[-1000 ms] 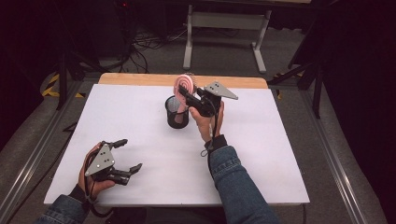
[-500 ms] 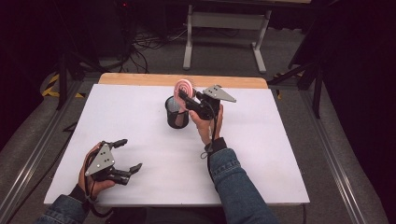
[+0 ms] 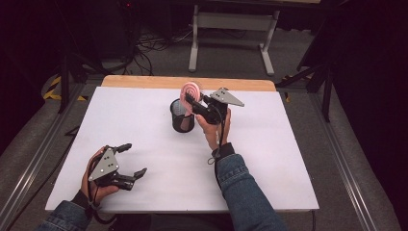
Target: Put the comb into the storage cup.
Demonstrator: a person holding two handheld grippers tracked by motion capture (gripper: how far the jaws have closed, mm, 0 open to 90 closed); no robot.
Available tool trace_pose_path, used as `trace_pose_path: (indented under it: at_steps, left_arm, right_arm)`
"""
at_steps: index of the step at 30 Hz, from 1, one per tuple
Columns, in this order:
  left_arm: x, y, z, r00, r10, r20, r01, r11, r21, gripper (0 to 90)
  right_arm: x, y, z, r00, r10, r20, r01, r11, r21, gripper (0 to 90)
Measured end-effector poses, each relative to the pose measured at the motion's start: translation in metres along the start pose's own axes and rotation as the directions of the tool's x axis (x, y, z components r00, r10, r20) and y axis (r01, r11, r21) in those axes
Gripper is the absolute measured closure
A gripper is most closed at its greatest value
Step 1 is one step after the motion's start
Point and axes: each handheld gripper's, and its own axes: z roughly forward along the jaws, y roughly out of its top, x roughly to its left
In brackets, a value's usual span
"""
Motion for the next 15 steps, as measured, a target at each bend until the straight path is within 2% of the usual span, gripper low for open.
trace_pose_path:
  at_steps: [6, 12, 15]
  left_arm:
    - [-0.0003, -0.0004, 0.0008, 1.0000, -0.004, 0.003, 0.004, 1.0000, 0.002, 6.7]
    - [0.0006, -0.0010, 0.0014, 1.0000, -0.005, 0.001, 0.005, 1.0000, 0.002, 6.6]
    - [0.0003, -0.0012, 0.0020, 1.0000, -0.004, 0.002, 0.004, 1.0000, 0.006, 6.6]
  right_arm:
    - [-0.0014, 0.0014, -0.0020, 0.9985, -0.041, 0.036, 0.040, 0.9988, 0.029, 60.6]
    - [-0.0048, -0.0035, -0.0045, 0.9969, -0.054, 0.057, 0.051, 0.9974, 0.051, 58.3]
    - [-0.0082, -0.0083, -0.0060, 0.9971, -0.040, 0.065, 0.036, 0.9974, 0.062, 57.7]
